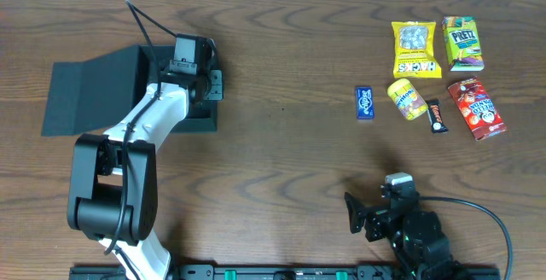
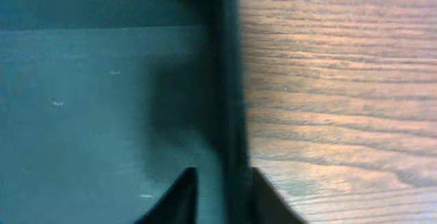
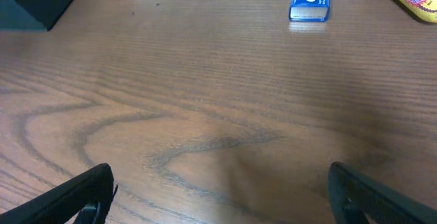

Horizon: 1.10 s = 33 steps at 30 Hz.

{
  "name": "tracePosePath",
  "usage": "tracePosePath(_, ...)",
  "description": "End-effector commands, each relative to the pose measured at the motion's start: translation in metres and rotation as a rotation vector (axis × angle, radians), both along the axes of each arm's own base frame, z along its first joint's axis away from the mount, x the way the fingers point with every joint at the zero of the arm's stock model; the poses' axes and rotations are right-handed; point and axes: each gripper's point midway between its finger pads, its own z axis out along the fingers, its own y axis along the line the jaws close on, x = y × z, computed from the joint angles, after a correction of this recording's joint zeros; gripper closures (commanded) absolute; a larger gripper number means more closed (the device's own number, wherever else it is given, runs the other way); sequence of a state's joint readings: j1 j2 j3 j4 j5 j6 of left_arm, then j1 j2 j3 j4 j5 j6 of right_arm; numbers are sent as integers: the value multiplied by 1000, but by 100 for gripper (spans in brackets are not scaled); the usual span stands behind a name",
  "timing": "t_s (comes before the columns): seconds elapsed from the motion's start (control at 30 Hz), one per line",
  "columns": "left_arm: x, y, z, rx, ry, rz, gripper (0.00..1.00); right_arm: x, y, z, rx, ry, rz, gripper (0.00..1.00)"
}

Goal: Pack container
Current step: 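Grasp the black box with the left gripper and rotate it upright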

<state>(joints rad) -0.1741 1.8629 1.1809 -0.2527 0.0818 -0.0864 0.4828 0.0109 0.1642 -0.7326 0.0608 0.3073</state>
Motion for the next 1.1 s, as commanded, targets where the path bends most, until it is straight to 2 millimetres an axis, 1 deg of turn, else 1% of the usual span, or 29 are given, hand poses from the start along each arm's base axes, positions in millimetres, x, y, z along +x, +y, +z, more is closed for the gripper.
tracePosePath(0.0,7,4,4,11,-15,12,94,-1,-1,-2,2,8,-8,1)
tracePosePath(0.13,8,1,5,8,-23,-3,94,-1,-1,-2,2,8,-8,1)
tracePosePath(0.27,8,-12,7,36,-44,-109,94,-1,-1,-2,2,8,-8,1)
tracePosePath(0.37,5,-27,7,68,-58,-201,94,-1,-1,-2,2,8,-8,1)
tracePosePath(0.53,-6,-66,7,151,-87,-427,94,-1,-1,-2,2,8,-8,1)
tracePosePath(0.57,-10,-77,7,170,-95,-485,94,-1,-1,-2,2,8,-8,1)
tracePosePath(0.6,-16,-92,7,195,-107,-562,94,-1,-1,-2,2,8,-7,1)
tracePosePath(0.77,-36,-134,7,246,-139,-753,94,-1,-1,-2,2,8,-8,1)
tracePosePath(0.87,-56,-161,4,299,-156,-930,94,-1,-1,-2,2,8,-8,1)
tracePosePath(0.93,-69,-172,1,340,-157,-1039,94,-1,-1,-2,2,8,-8,1)
tracePosePath(1.0,-88,-183,-4,388,-144,-1172,94,-1,-1,-2,2,8,-8,1)
tracePosePath(1.07,-101,-189,-8,409,-130,-1243,94,-1,-1,-2,2,8,-8,1)
